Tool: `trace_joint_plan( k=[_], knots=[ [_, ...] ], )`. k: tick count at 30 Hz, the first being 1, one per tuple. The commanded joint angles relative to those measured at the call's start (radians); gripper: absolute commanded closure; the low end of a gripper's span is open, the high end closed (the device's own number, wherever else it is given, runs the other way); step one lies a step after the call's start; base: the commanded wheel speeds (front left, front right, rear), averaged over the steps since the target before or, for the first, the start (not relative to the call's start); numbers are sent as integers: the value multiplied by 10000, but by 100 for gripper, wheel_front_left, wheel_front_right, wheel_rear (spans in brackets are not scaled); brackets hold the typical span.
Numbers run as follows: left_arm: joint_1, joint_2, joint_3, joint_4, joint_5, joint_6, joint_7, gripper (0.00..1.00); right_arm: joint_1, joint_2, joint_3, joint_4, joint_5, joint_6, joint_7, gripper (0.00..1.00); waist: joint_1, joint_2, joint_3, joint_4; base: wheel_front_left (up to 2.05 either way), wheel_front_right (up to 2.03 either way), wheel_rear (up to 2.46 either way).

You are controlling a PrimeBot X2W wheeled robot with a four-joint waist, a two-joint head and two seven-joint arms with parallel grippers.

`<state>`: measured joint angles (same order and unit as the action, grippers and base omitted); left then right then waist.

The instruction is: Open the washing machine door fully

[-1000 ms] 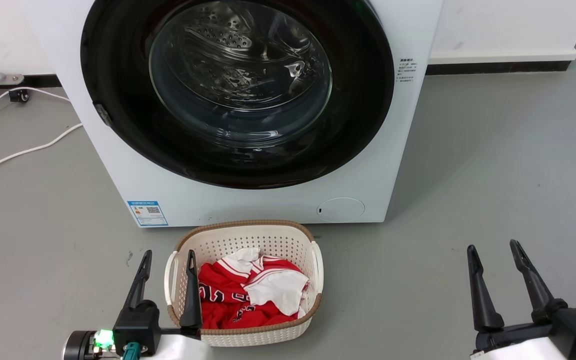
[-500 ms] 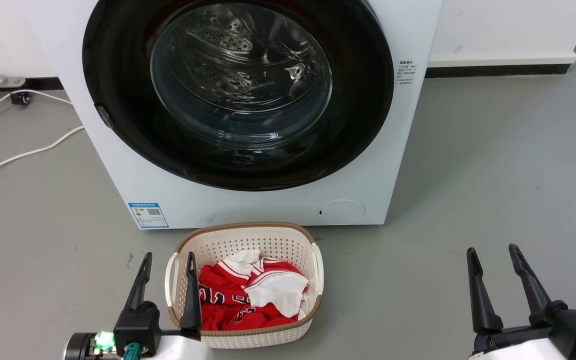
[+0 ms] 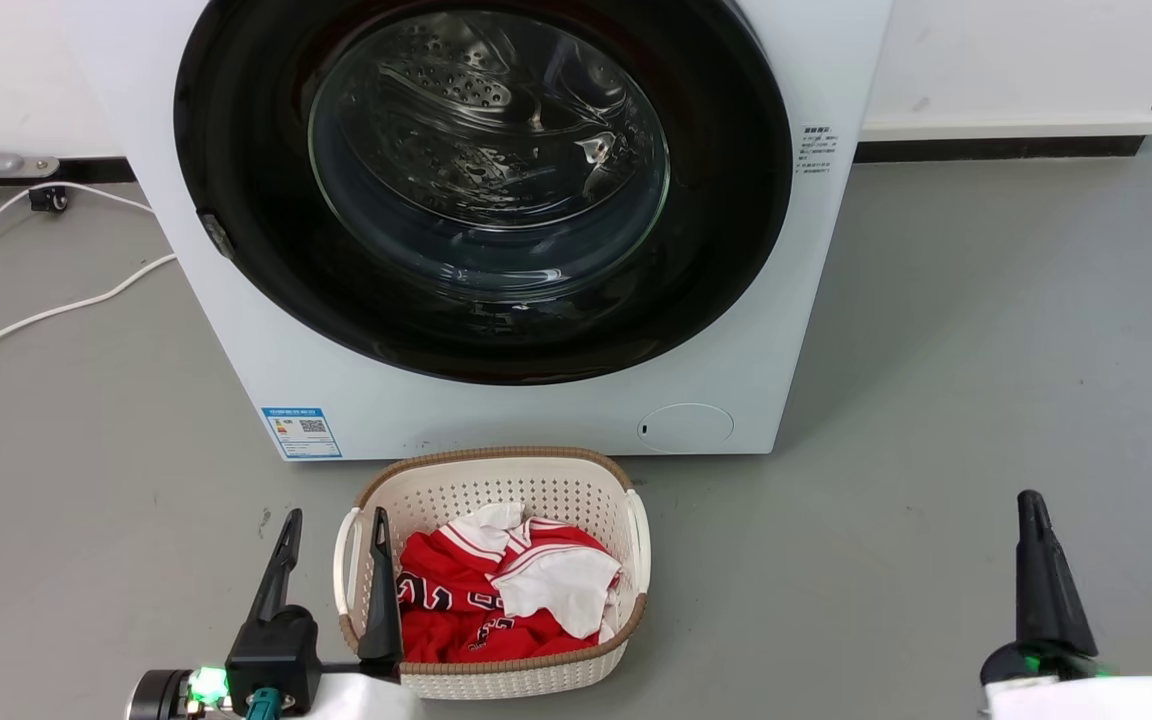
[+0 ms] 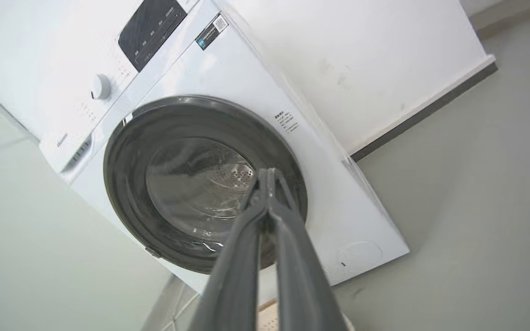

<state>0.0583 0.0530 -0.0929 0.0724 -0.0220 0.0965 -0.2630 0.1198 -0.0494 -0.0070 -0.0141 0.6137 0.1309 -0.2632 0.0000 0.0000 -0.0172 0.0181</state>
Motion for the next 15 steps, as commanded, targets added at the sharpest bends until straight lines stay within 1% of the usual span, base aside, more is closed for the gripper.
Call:
trace_joint_plan(
  k=[1, 4, 6, 8, 9, 11, 12, 15],
  knots=[
    [133, -6, 21, 32, -44, -46, -28, 0, -150, -15, 191, 26, 1814, -5, -25, 100, 0, 0, -11, -15, 0, 0, 0],
    [139, -9, 43, 36, -46, -64, -28, 0, -173, -13, 582, 112, 5211, -3, -23, 100, 0, 0, -13, -35, 0, 0, 0],
    [127, -10, 44, 35, -39, -74, -28, 0, -229, -19, 796, -21, 7006, -3, -25, 100, 0, 0, 0, -33, 0, 0, 0],
    [101, -12, 50, 33, -41, -101, -28, 0, -243, -18, 1018, -176, 8067, -3, -23, 100, 0, 0, 19, -26, 0, 0, 0],
    [94, -14, 53, 30, -41, -107, -28, 0, -262, -21, 1083, -305, 8778, -3, -23, 100, 0, 0, 31, -32, 0, 0, 0],
    [83, -14, 66, 26, -37, -111, -28, 0, -272, -18, 1213, -560, 9647, -3, 86, 100, 0, 0, 51, -36, 0, 0, 0],
    [85, -16, 71, 32, -36, -114, -28, 0, -246, -18, 1221, -703, 9996, -3, 273, 100, 0, 0, 60, -39, 0, 0, 0],
    [104, -17, 69, 40, -30, -124, -28, 0, -75, -81, 1064, -969, 10561, -3, 987, 100, 0, 0, 91, -49, 0, 0, 0]
  ],
)
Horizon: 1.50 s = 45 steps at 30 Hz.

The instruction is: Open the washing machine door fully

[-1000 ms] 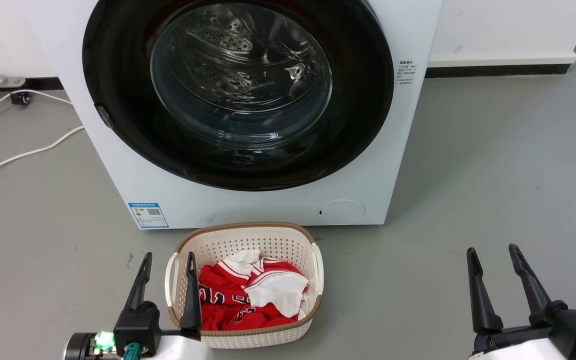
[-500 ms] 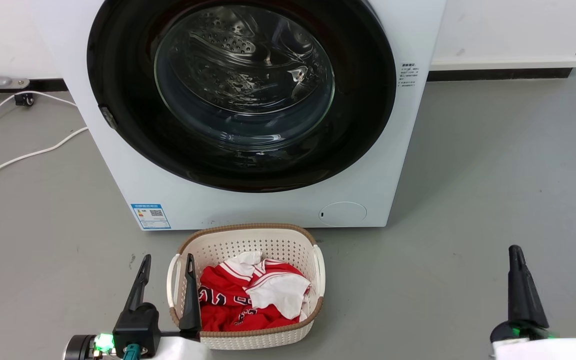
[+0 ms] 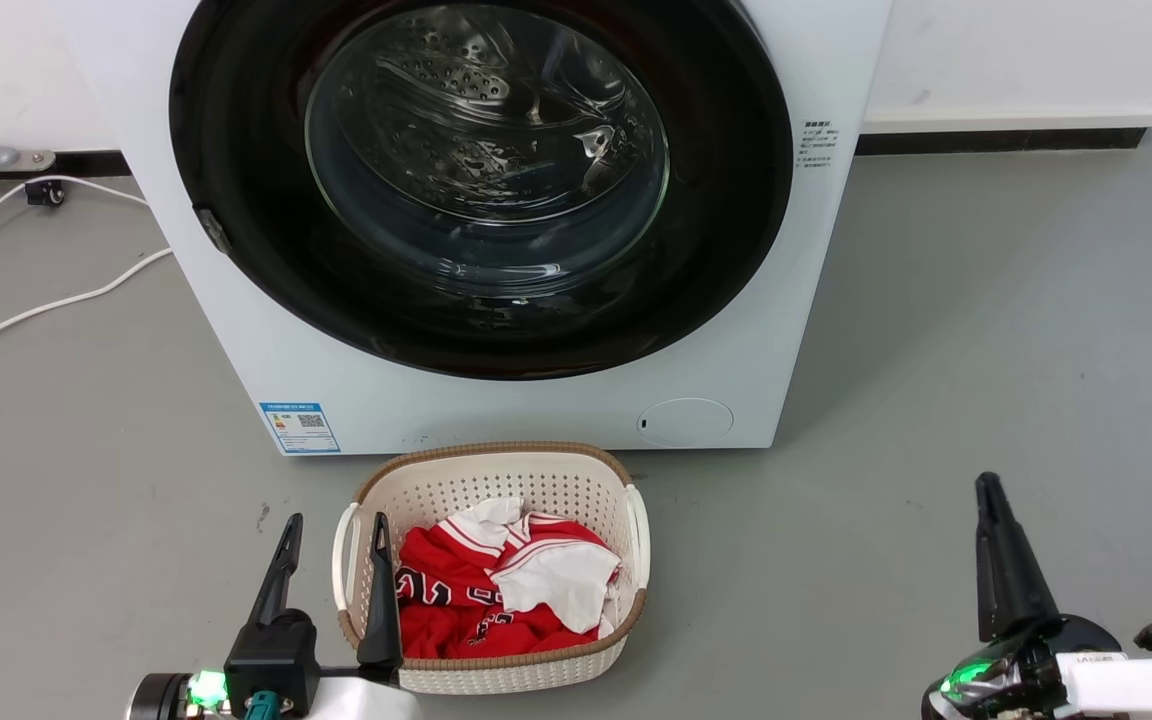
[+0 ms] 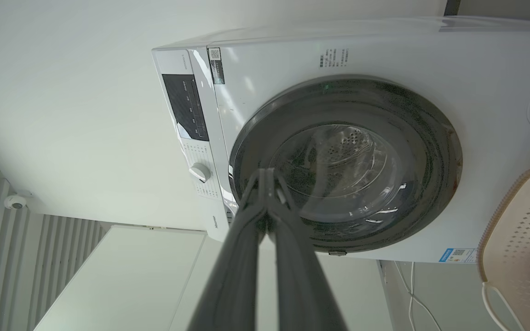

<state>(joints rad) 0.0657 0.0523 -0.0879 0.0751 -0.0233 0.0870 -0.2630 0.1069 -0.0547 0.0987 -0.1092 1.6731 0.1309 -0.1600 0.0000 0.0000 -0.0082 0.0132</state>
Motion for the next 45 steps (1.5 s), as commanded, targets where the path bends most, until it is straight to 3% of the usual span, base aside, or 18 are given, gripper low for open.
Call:
trace_joint_plan(
  k=[1, 9, 29, 36, 45],
  knots=[
    [31, -11, 24, 21, -16, -26, -28, 0, 116, -78, -21, -62, 66, -3, 228, 100, 0, 0, 9, 1, 0, 0, 0],
    [21, -17, 3, 55, -50, -49, -28, 0, 443, -150, -254, -51, 137, -3, 1777, 100, 0, 0, 49, 28, 0, 0, 0],
    [-116, -23, -51, 44, 4, 46, -28, 0, -49, 50, -679, 417, 159, -3, 1798, 100, 0, 0, 199, 38, 0, 0, 0],
    [-467, -22, -72, -55, 12, 38, -28, 0, -1449, 24, -1555, 1057, 358, -3, 2035, 100, 0, 0, 775, -13, 0, 0, 0],
    [-1439, -20, -197, -258, 126, -93, -26, 0, -4139, -473, -2740, 2073, 682, -3, 2595, 100, 0, 0, 2240, 172, 0, 0, 0]
  ],
)
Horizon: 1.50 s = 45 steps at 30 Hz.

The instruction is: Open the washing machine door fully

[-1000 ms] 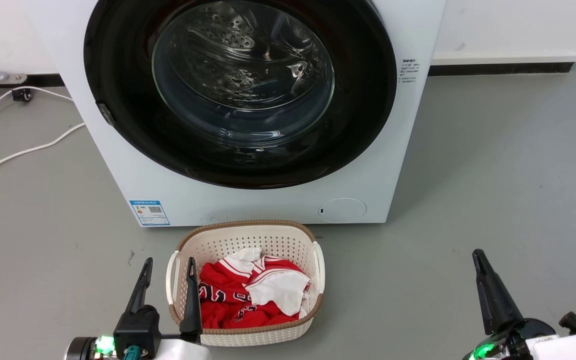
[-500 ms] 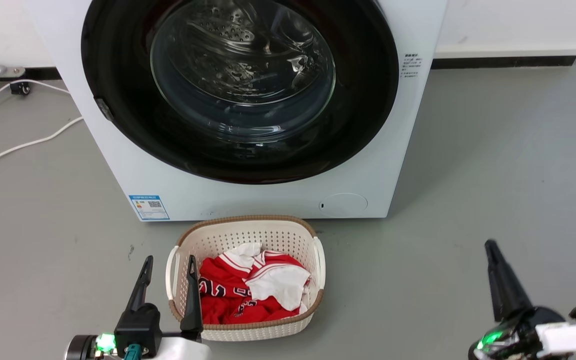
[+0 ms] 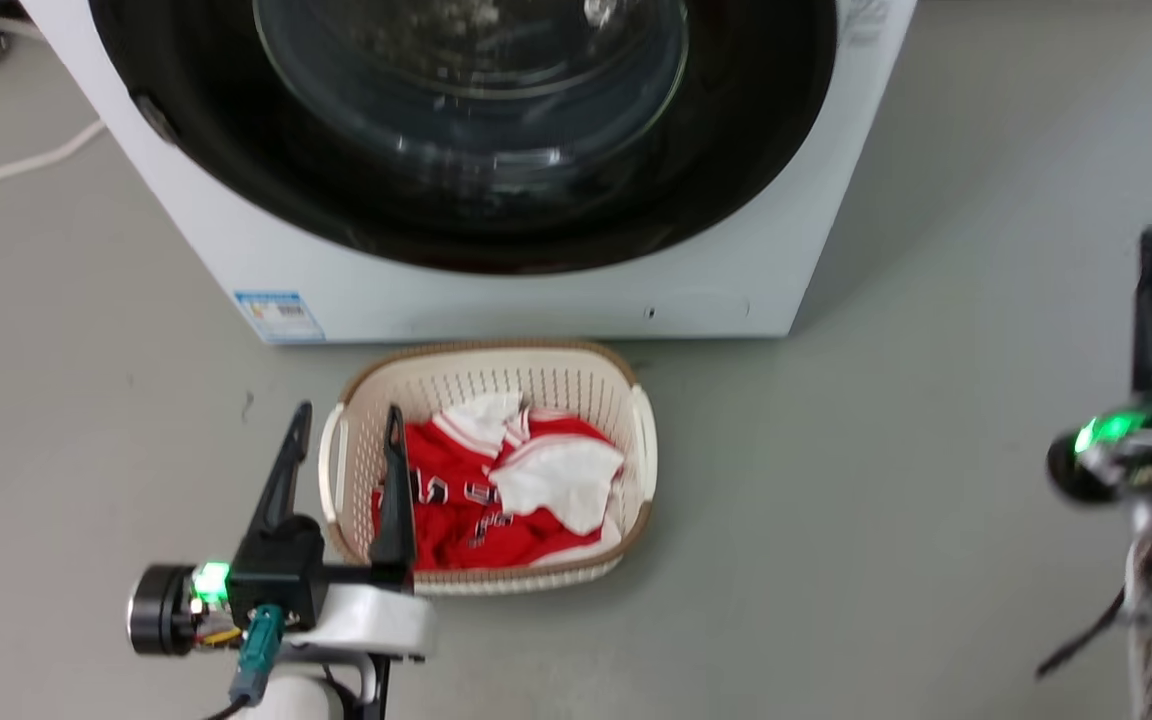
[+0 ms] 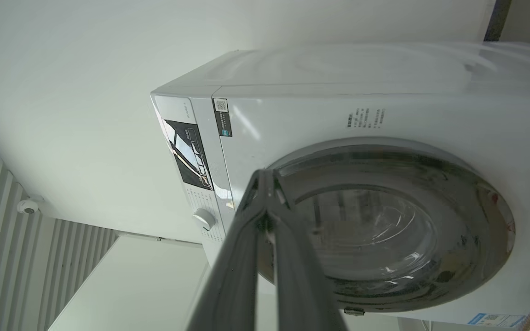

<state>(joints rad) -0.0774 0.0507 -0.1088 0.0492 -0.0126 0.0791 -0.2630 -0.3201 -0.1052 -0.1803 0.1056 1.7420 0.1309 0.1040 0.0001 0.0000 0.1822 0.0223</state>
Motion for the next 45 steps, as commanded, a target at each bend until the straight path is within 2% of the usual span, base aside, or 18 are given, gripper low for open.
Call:
trace_joint_plan(
  k=[1, 8, 19, 24, 35, 45],
  knots=[
    [-156, -4, 16, -48, 35, -30, -28, 0, -237, -67, -29, 44, 1, -3, 45, 100, -1, 0, 558, 113, 0, 0, 0],
    [-1106, 21, -47, -370, 130, -81, -28, 0, -2947, -1028, -265, 1461, -296, -2, 535, 100, -1, 0, 1983, 423, 0, 0, 0],
    [-2056, 8, -240, -832, 31, 63, -28, 0, -6655, -2104, 622, 3902, -1354, -2, 1146, 100, -1, 0, 3324, 1027, 0, 0, 0],
    [-2272, -2, -386, -975, -68, 175, -28, 0, -7887, -2238, 1134, 4620, -1554, -2, 1750, 100, -1, 0, 3798, 1241, 0, 0, 0],
    [-2577, -8, -771, -932, -352, 397, -28, 0, -9291, -2232, 2216, 5528, -2155, -5, 2807, 100, -1, 0, 4239, 1605, 0, 0, 0],
    [-2318, -7, -830, -776, -374, 534, -28, 0, -8813, -2231, 2529, 5379, -2000, -2, 3684, 100, -1, 0, 3904, 1592, 0, 0, 0]
  ],
)
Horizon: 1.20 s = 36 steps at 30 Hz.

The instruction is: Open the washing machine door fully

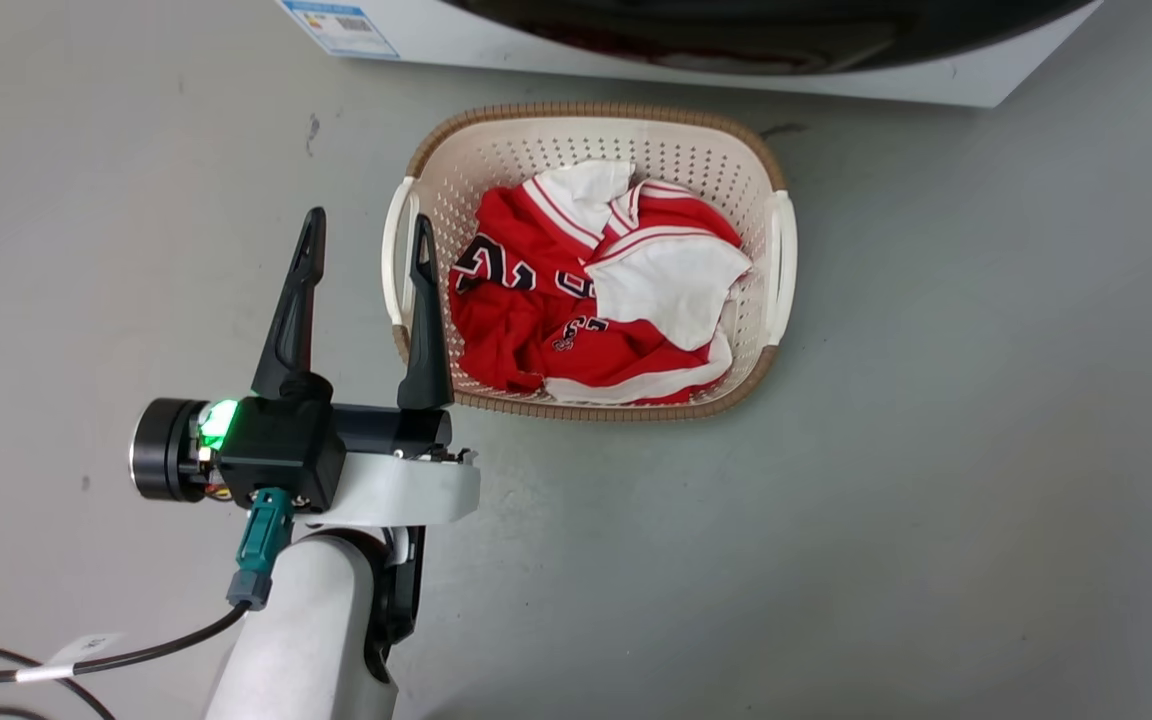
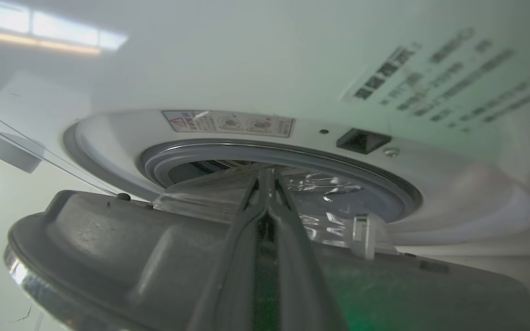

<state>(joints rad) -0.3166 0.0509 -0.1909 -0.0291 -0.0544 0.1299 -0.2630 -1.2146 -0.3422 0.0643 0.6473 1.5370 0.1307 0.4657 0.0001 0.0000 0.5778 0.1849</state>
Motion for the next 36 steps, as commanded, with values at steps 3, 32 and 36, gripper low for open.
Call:
trace_joint_plan(
  k=[3, 32, 36],
  knots=[
    [156, -9, 73, 82, 96, -32, -28, 0, 460, 95, 139, -187, 118, 0, 286, 100, -1, 0, -259, -138, 0, 0, 0],
    [1416, -9, 546, 526, 366, -313, -28, 0, 5038, 1041, 1725, -2762, 413, 0, 2023, 100, -1, 0, -2464, -533, 0, 0, 0],
    [1670, -9, 601, 554, 399, -285, -27, 0, 5698, 1256, 1883, -3234, 530, 0, 2100, 100, -1, 0, -2815, -554, 0, 0, 0]
  ],
)
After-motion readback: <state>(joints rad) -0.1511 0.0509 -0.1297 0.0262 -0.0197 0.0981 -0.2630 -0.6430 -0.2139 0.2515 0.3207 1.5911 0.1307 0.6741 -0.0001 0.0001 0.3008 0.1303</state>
